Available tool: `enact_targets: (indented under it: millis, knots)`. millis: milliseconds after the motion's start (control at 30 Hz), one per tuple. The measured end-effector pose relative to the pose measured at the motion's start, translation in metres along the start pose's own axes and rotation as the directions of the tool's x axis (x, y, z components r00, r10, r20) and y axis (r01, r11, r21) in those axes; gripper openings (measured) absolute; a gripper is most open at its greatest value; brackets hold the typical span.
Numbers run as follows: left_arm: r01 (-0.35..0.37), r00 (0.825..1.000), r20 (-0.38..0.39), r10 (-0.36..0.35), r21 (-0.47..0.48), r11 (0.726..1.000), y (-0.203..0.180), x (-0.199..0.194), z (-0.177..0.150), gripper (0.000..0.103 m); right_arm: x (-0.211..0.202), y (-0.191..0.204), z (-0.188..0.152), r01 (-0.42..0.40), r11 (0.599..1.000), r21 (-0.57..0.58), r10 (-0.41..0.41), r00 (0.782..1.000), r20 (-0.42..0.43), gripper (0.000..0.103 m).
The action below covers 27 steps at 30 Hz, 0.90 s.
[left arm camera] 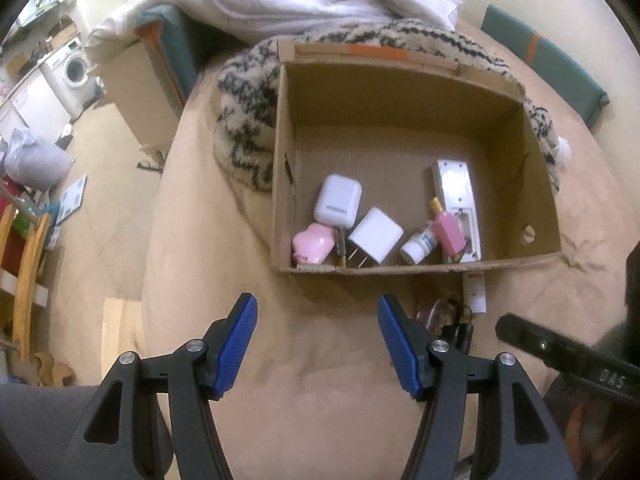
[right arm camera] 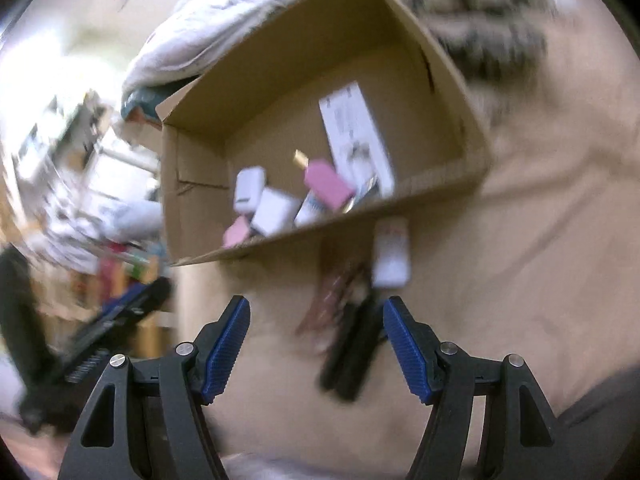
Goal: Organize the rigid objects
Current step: 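Grasp the black flashlight on the bed with the right tool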
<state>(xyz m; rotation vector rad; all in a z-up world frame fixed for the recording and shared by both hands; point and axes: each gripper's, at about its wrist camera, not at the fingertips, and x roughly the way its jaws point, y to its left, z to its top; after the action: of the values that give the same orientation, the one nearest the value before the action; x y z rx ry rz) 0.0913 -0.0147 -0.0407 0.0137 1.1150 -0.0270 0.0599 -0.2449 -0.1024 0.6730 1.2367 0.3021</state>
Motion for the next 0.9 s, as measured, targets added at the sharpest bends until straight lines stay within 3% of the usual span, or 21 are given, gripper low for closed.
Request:
enact_targets:
  millis: [100,167,267,433,567,633,767,900]
  knots:
    - [0.022,0.999,-0.027,-0.023,-0.037,0.999,0.003,0.004,-0.001,0.059,0.009,-0.009,-0.009,0.038,0.998,0.055,-0.036,0.998,-0.051,0.072]
    - [0.023,0.999,-0.029,-0.025,-0.051,0.998,0.004,0.005,0.0,0.059,0.019,-0.014,-0.015,0.082,0.994,0.067,-0.075,0.992,-0.102,0.046]
    - [0.031,0.999,-0.032,-0.033,-0.057,0.998,0.002,0.004,0.001,0.059,0.034,-0.019,-0.022,0.165,0.984,0.071,-0.154,0.978,-0.138,0.037]
    - [0.055,0.998,-0.032,-0.056,-0.045,0.997,-0.003,0.001,0.001,0.059,0.059,-0.006,-0.025,0.279,0.96,-0.009,-0.277,0.948,-0.156,0.033]
    - [0.063,0.997,-0.03,-0.065,-0.058,0.996,0.001,-0.001,0.0,0.059,0.079,0.01,-0.028,0.402,0.904,-0.146,-0.419,0.9,-0.117,0.032]
    - [0.064,0.997,-0.034,-0.067,-0.071,0.995,0.005,0.0,0.001,0.059,0.081,0.015,-0.028,0.425,0.889,-0.17,-0.444,0.891,-0.099,0.031]
    - [0.076,0.996,-0.041,-0.081,-0.103,0.992,0.01,0.001,0.002,0.059,0.072,0.012,-0.029,0.387,0.909,-0.153,-0.403,0.91,-0.093,0.021]
    - [0.079,0.995,-0.053,-0.086,-0.122,0.989,0.013,0.004,0.002,0.059,0.043,0.012,-0.03,0.325,0.938,-0.12,-0.332,0.942,-0.048,0.02]
